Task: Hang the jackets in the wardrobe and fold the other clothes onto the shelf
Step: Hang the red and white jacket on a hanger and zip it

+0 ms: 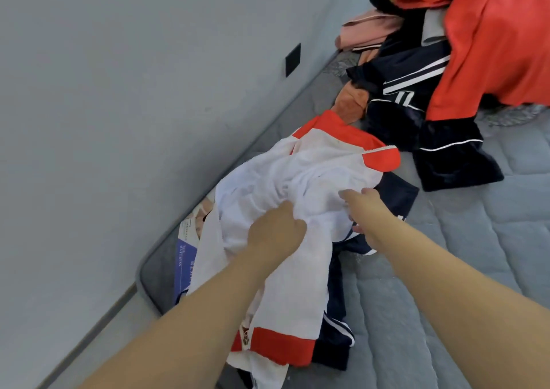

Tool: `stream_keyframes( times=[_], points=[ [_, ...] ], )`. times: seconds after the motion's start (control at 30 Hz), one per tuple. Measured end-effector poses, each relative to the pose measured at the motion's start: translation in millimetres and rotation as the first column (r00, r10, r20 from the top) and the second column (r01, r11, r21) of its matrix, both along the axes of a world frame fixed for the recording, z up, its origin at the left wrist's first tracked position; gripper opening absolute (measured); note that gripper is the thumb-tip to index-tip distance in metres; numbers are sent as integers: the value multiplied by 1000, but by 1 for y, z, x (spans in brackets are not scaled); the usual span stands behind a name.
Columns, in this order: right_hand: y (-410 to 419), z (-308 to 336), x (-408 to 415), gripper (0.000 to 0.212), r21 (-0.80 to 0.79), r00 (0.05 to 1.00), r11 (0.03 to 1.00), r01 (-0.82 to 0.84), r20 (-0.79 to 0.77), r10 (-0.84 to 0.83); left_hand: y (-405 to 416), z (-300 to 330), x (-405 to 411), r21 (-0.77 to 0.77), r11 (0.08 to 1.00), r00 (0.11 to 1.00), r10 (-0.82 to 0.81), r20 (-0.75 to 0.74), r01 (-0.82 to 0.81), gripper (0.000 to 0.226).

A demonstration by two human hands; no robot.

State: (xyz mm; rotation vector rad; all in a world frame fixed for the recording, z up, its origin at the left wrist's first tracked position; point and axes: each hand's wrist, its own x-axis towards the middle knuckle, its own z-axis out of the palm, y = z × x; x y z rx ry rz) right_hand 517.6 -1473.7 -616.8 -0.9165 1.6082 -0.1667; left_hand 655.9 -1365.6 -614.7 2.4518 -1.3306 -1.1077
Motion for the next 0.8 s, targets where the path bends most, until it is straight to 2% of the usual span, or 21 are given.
stream_keyframes(
  times=[0.07, 0.13, 0.17, 0.2, 0.23, 0.27, 0.3, 0.33, 0.37, 0.4, 0.43, 0.5, 0.57, 0.6, 0.67, 0.7, 0.8],
  points=[
    [-14, 2, 10, 87, 56, 982, 980, 188, -37, -187, 19, 25, -11, -5, 975, 960, -221, -170, 223, 18],
    [-26, 3, 14, 97, 83, 961, 960, 268, -93, -261, 34, 55, -18, 85, 861, 796, -422, -434, 502, 23],
    [-26, 4, 15, 94, 98, 962, 959, 265, -91, -257, 35, 63, -16, 148, 757, 695, -480, -535, 637, 18],
    [-25, 5, 15, 82, 108, 971, 967, 231, -82, -223, 31, 69, -10, 210, 671, 640, -492, -591, 711, 15],
    [-23, 4, 15, 65, 98, 981, 978, 182, -83, -174, 21, 70, 0, 260, 651, 655, -486, -579, 713, 12],
    [-20, 1, 14, 51, 68, 987, 988, 141, -93, -134, 6, 67, 13, 264, 719, 732, -473, -490, 642, 12],
    [-18, -3, 11, 41, 31, 990, 993, 117, -88, -114, -12, 59, 27, 210, 846, 852, -413, -321, 489, 15],
    [-15, -4, 7, 35, 8, 990, 992, 122, -68, -122, -32, 50, 42, 91, 954, 954, -275, -121, 286, 19],
    [-13, -2, 3, 28, 4, 988, 989, 148, -46, -147, -51, 40, 55, -42, 995, 996, -90, 20, 90, 26],
    [-13, 1, -1, 22, 21, 986, 986, 166, -26, -165, -68, 29, 67, -132, 990, 995, 53, 88, -41, 36],
    [-12, 4, -6, 17, 50, 983, 982, 180, 9, -181, -82, 16, 77, -150, 983, 985, 123, 121, -105, 47],
    [-15, 7, -15, 21, 105, 965, 972, 211, 135, -224, -102, -8, 88, -41, 992, 976, 124, 181, -118, 70],
    [-20, 7, -20, 46, 142, 919, 956, 256, 271, -286, -111, -33, 93, 106, 989, 969, 73, 235, -101, 80],
    [-21, 7, -18, 50, 147, 894, 946, 288, 313, -320, -112, -44, 95, 158, 984, 971, 40, 237, -79, 70],
    [-22, 8, -11, 28, 108, 874, 933, 344, 325, -360, -109, -59, 95, 180, 984, 971, -33, 235, -10, 35],
    [-21, 11, -6, 19, 89, 871, 922, 377, 305, -385, -105, -63, 95, 165, 986, 963, -59, 263, 15, 30],
    [-12, 23, 6, 20, 29, 865, 910, 414, 298, -403, -88, -63, 98, 116, 989, 937, 40, 347, -86, 42]
  ],
)
